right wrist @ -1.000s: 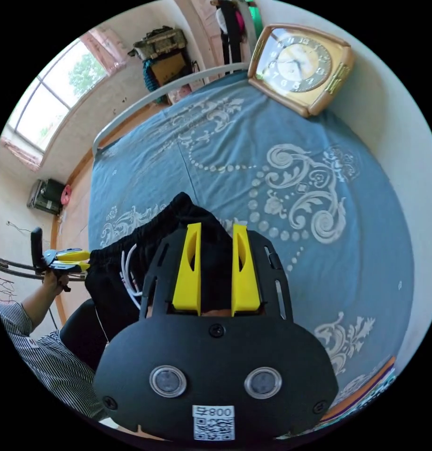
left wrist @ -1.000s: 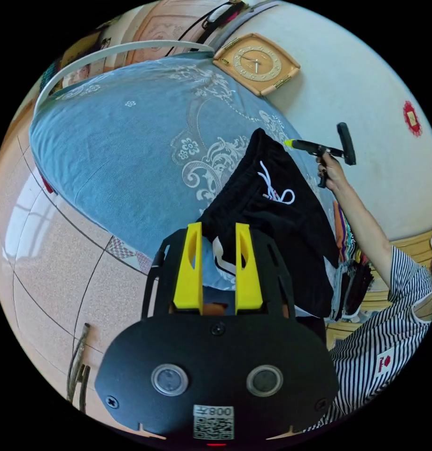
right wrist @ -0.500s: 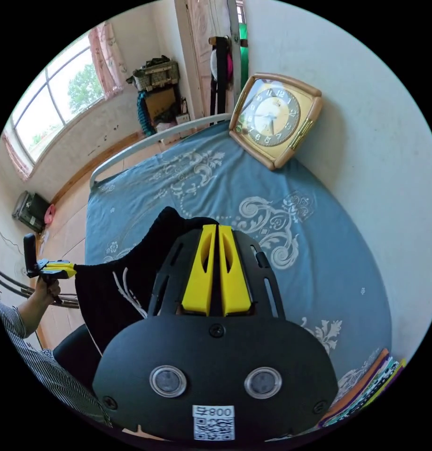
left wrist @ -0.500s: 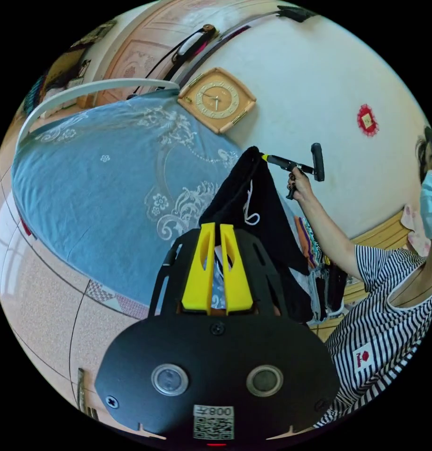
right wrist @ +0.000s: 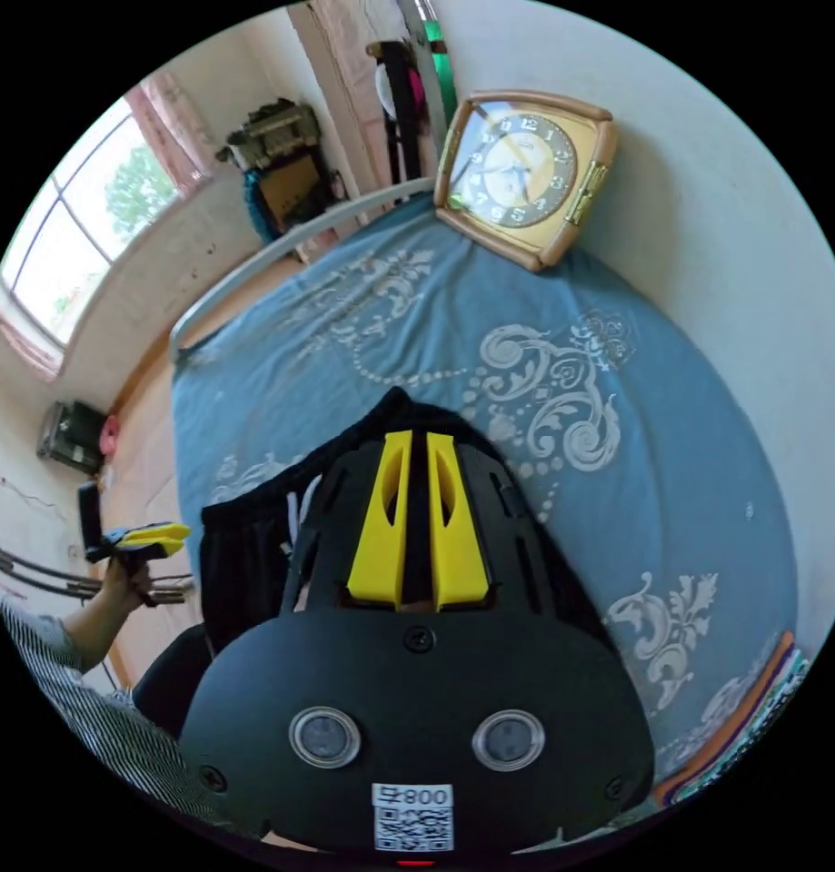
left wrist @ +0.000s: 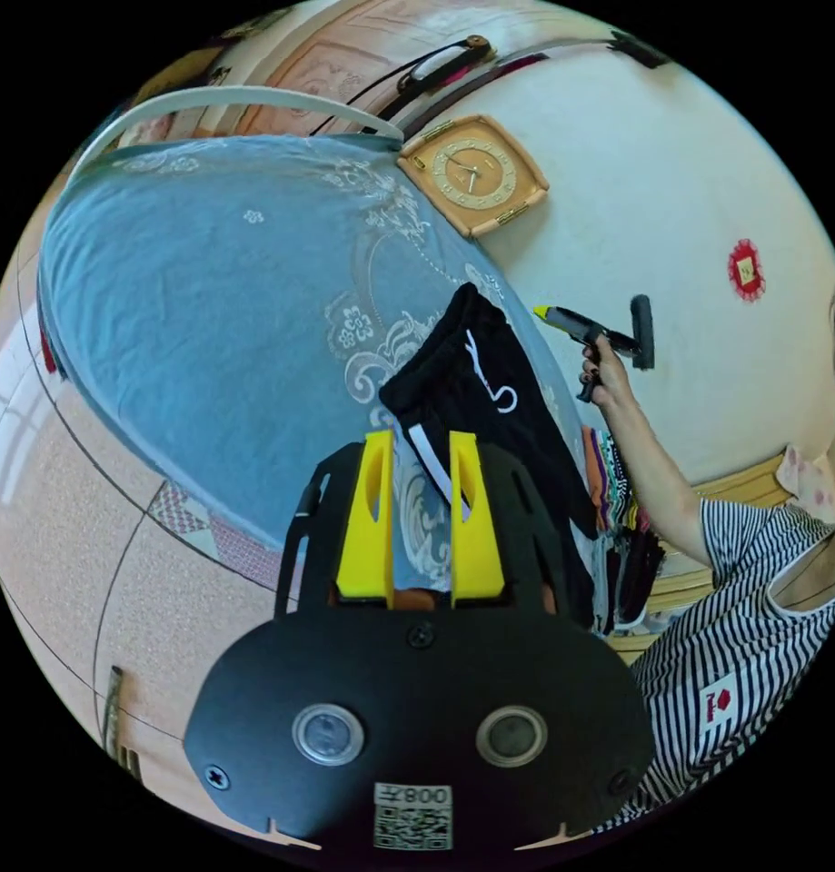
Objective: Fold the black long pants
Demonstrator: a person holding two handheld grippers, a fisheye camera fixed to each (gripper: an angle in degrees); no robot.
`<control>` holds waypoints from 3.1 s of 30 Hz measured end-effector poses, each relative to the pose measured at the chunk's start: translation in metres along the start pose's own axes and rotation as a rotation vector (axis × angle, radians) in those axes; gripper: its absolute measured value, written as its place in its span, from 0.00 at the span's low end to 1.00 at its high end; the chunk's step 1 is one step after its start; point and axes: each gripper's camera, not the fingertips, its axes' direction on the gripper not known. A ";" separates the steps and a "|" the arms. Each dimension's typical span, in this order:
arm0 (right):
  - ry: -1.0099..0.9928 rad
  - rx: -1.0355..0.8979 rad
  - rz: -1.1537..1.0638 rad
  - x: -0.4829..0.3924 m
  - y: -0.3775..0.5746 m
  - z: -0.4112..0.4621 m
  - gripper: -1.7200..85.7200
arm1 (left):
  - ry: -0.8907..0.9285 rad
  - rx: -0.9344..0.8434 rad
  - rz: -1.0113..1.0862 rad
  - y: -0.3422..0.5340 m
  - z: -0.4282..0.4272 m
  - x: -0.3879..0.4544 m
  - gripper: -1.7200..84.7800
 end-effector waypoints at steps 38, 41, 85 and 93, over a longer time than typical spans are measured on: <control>0.033 -0.324 0.664 -0.004 0.616 0.064 0.02 | -0.144 -0.324 0.226 -0.027 0.284 0.280 0.03; 0.098 -0.231 0.866 0.019 0.702 0.041 0.03 | -0.112 -0.318 0.290 -0.023 0.306 0.329 0.04; 0.211 0.046 0.947 0.300 0.978 0.182 0.09 | -0.372 -0.648 0.889 0.015 0.993 0.850 0.08; 0.212 -0.035 1.036 0.368 0.977 0.225 0.09 | -0.282 -0.635 0.853 0.036 1.002 0.853 0.05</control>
